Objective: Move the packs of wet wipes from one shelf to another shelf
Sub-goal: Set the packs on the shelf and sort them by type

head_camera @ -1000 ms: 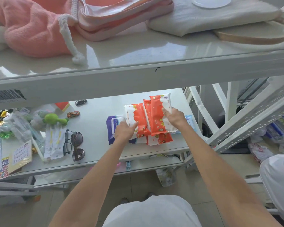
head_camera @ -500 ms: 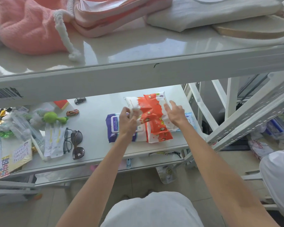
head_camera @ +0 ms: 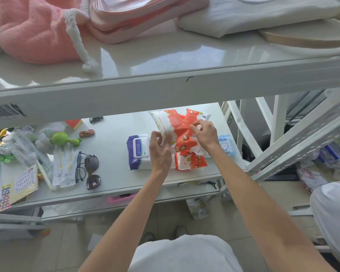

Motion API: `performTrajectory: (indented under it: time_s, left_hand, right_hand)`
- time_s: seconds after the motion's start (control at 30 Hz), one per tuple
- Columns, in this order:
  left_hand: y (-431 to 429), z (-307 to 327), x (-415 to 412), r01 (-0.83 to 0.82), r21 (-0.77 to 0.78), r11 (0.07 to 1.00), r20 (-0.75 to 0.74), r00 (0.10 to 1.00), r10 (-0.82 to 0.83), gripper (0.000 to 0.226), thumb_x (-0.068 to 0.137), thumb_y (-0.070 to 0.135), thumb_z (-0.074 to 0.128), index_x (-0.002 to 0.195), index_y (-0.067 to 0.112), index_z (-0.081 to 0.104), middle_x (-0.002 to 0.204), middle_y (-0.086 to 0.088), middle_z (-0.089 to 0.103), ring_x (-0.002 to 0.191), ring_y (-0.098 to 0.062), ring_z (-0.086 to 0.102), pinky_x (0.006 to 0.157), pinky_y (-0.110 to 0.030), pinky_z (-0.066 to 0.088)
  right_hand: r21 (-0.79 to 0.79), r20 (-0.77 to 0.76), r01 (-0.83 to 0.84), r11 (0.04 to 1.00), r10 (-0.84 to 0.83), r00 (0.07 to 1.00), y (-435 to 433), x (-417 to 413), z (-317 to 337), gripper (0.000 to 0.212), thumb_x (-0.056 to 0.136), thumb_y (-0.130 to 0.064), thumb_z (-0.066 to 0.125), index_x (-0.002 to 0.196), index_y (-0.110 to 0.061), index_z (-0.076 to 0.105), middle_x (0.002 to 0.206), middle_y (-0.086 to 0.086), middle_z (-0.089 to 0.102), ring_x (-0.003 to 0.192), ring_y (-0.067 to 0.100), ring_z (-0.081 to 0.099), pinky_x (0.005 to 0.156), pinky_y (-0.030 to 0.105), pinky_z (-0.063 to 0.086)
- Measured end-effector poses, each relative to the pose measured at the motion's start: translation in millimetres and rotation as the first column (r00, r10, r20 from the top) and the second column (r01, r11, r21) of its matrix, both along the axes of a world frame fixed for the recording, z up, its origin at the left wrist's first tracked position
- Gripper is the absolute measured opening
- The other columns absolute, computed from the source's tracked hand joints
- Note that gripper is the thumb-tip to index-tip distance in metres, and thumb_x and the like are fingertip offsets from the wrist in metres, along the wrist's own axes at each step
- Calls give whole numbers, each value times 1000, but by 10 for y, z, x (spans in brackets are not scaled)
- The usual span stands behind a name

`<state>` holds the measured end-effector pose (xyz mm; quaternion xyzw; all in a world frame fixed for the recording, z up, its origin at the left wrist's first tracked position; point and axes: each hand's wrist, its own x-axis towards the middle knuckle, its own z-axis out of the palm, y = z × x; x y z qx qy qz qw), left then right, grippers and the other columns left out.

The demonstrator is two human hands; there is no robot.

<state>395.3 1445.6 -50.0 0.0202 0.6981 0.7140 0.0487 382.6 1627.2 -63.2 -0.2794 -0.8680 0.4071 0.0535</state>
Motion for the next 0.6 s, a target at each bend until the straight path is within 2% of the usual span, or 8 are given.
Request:
performTrajectory:
  time_s: [0.07, 0.1, 0.2, 0.3, 0.4, 0.47, 0.53, 0.6]
  left_hand:
    - [-16, 65, -50, 26, 42, 999, -26, 999, -25, 23, 102, 20, 61, 94, 8, 44, 98, -19, 74, 73, -6, 70, 60, -18, 53]
    - [-12, 103, -73, 43, 56, 997, -36, 999, -41, 22, 102, 18, 61, 95, 6, 43, 99, -19, 73, 72, -3, 70, 60, -16, 52]
    - [19, 194, -121, 96, 64, 993, -52, 994, -93, 20, 103, 14, 59, 96, 5, 43, 101, -20, 72, 69, 0, 70, 58, -13, 51]
    - [62, 182, -129, 129, 47, 990, -45, 991, -127, 20, 103, 13, 60, 95, 5, 43, 95, -20, 72, 63, 0, 68, 54, -13, 49]
    - [84, 104, -111, 175, 30, 984, -27, 984, -174, 20, 102, 14, 60, 95, 5, 45, 96, -24, 73, 64, -3, 68, 54, -15, 49]
    - [101, 12, -82, 196, 28, 980, 1, 981, -196, 21, 102, 14, 60, 95, 3, 45, 93, -20, 73, 65, -4, 69, 54, -16, 50]
    - [133, -95, -38, 218, 15, 976, 36, 975, -218, 24, 102, 14, 60, 98, -4, 44, 94, -17, 73, 69, -5, 71, 55, -19, 53]
    - [153, -178, -4, 257, 10, 966, 79, 963, -257, 25, 103, 15, 60, 103, -5, 45, 101, -21, 73, 74, -6, 72, 60, -20, 55]
  right_hand:
    - [19, 30, 118, 993, -119, 992, -13, 47, -70, 50, 86, -50, 74, 123, -19, 60, 126, 20, 50, 119, 36, 49, 97, 40, 44]
    - [-54, 53, 148, 988, -145, 988, -19, 74, -80, 63, 84, -49, 77, 134, -20, 51, 132, 21, 47, 123, 37, 48, 99, 41, 44]
    - [-251, 22, 15, 968, -10, 1000, -52, 120, -78, 84, 86, -33, 79, 154, -28, 28, 147, 14, 51, 132, 35, 53, 107, 44, 45]
    - [-195, 21, -66, 979, 72, 997, -58, 151, -45, 84, 90, -23, 73, 157, -37, 25, 152, 10, 50, 133, 34, 52, 108, 46, 46]
    - [-202, 43, -139, 970, 151, 988, -28, 196, -29, 83, 93, -6, 56, 160, -40, 20, 149, 12, 52, 129, 36, 56, 100, 40, 46]
    - [-242, 48, -171, 955, 188, 981, 30, 240, -36, 90, 94, -12, 63, 161, -39, 10, 151, 6, 49, 129, 31, 54, 101, 39, 44]
    - [-292, 65, -192, 937, 220, 973, 126, 264, -69, 99, 90, -17, 68, 162, -36, 4, 156, 1, 43, 136, 25, 49, 112, 42, 42]
    - [-359, 72, -183, 915, 223, 972, 174, 294, -13, 90, 90, -13, 65, 162, -31, 14, 150, 2, 50, 135, 24, 53, 111, 46, 46]
